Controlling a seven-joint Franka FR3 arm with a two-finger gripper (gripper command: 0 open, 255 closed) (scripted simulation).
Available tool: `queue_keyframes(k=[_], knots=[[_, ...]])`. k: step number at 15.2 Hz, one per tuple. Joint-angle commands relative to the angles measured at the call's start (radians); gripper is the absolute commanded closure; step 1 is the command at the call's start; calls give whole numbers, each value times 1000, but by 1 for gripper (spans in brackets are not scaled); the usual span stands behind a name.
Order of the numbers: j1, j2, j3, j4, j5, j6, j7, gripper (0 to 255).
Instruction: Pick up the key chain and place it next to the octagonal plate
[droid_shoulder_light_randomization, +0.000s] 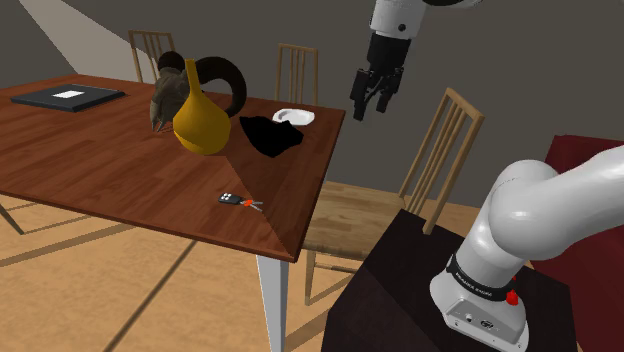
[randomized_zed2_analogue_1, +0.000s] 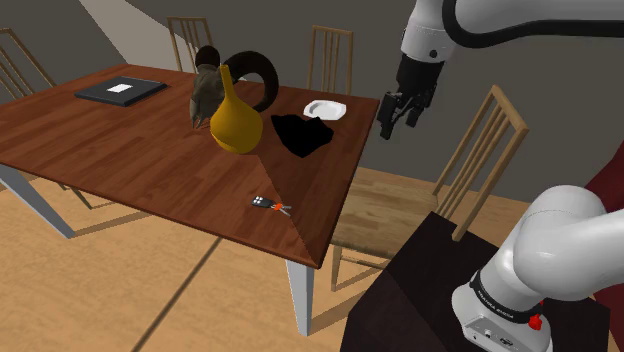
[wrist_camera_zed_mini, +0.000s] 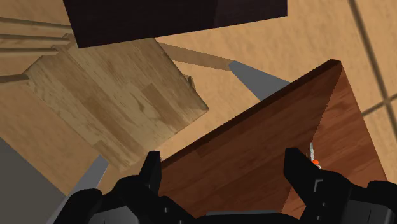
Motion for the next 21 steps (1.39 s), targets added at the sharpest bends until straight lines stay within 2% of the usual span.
queue_keyframes(k=[1,12,21], knots=[[0,0,0,0,0,0,0,0],[59,329,121,42,21,288,54,0],[91,646,211,182,-40,457,126,0]])
